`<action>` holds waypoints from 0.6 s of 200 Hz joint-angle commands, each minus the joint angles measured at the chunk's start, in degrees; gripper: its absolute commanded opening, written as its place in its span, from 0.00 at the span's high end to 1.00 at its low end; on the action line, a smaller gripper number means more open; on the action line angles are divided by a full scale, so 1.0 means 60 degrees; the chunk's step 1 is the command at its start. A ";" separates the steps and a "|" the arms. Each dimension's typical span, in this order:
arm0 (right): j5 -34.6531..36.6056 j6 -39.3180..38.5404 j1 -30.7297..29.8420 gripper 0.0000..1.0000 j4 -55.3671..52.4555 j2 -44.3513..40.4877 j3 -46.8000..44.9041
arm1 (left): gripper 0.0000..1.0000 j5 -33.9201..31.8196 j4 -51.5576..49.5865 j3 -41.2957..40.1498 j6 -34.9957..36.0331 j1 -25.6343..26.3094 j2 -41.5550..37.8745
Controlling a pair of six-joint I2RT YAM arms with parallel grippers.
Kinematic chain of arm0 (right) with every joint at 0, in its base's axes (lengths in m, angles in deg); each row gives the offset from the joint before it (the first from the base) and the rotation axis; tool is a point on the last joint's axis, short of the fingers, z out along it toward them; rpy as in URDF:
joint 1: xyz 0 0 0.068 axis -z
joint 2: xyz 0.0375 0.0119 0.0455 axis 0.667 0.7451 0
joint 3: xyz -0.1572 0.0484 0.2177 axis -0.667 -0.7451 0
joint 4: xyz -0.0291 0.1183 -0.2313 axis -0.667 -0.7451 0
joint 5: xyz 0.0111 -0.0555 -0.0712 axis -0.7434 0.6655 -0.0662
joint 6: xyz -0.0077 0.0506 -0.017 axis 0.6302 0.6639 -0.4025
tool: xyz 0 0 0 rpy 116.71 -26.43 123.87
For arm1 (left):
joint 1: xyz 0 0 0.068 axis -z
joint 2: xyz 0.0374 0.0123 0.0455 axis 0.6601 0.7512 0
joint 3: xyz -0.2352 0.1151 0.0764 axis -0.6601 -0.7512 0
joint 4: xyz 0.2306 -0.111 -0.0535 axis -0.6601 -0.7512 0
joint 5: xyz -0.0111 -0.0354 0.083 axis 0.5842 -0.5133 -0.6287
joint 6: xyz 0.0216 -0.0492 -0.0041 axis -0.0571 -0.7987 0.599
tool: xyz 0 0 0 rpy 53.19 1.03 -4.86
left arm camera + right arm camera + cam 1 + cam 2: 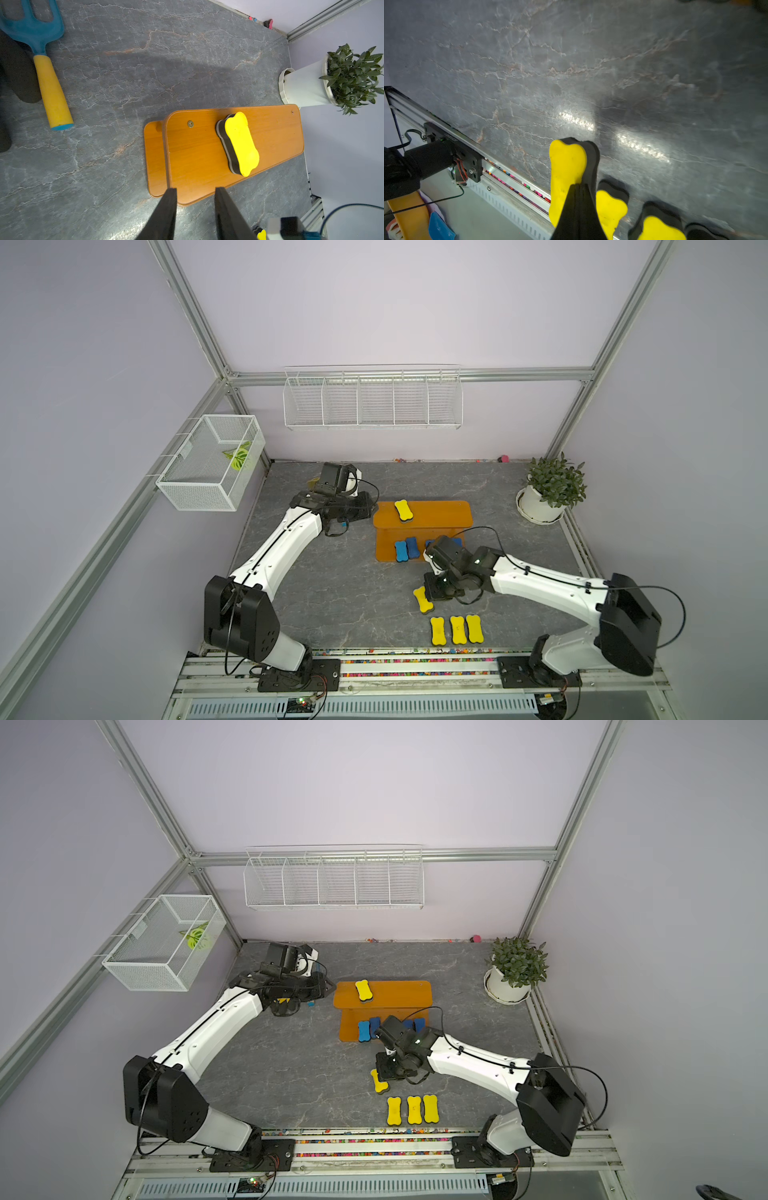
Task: Remove the whiteboard erasers from the shelf
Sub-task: Place the whiteboard eraser at the center of the board.
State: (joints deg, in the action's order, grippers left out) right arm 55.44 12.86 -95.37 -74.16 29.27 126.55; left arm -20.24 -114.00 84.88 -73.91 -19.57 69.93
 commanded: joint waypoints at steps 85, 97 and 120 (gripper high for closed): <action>-0.0440 0.0788 -0.1000 1.00 0.1070 0.1067 -0.0483 | 0.64 0.0187 0.0240 -0.0162 0.0274 -0.0060 -0.0140; -0.0379 0.0940 -0.1105 1.00 0.1075 0.0898 -0.0642 | 0.64 0.0231 0.0255 -0.0161 0.0275 -0.0058 -0.0116; -0.0211 0.1196 -0.1284 1.00 0.1015 0.0642 -0.0910 | 0.64 0.0242 0.0281 -0.0162 0.0276 -0.0055 -0.0138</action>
State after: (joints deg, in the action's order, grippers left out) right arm 52.91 17.45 -101.89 -67.34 35.61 123.23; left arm -19.74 -113.32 84.66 -73.69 -19.57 69.78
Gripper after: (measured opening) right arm 0.068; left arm 0.362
